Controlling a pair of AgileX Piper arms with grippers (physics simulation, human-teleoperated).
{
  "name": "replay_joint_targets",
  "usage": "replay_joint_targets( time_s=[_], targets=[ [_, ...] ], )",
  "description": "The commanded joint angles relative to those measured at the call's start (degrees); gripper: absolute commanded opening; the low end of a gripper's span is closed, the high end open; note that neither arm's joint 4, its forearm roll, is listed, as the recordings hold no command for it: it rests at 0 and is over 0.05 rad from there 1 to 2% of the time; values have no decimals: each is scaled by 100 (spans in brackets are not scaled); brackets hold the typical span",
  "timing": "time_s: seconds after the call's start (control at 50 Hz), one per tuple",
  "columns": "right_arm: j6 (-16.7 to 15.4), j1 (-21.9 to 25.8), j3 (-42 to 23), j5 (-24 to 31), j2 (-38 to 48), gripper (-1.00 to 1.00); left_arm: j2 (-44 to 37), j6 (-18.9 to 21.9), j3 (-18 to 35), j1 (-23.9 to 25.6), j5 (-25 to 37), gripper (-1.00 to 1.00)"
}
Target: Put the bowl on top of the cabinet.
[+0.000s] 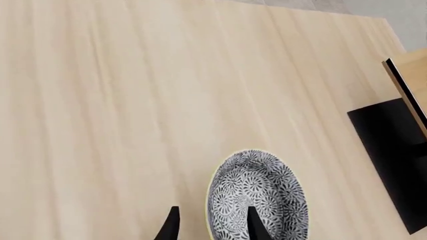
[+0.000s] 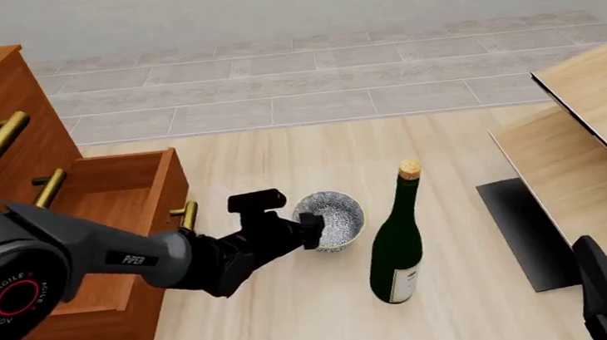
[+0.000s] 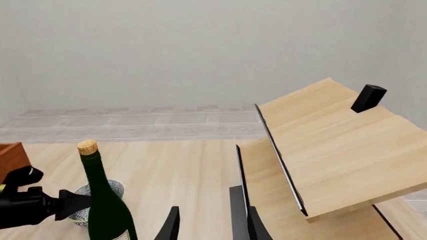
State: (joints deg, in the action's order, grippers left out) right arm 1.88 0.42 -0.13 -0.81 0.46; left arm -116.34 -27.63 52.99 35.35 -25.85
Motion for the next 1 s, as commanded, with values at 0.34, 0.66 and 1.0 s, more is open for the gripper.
replay_joint_targets(
  time_s=[0.34,0.66,1.0],
  targets=[
    [17,-1,0,15,-22,100,300,94,-146,-244,-53,-100],
    [12,19,4,16,-3,100,1560,-228,-753,12,35,-100],
    [43,14,-9,-5,23,100,3517,-460,-1512,-9,507,-100]
  ],
)
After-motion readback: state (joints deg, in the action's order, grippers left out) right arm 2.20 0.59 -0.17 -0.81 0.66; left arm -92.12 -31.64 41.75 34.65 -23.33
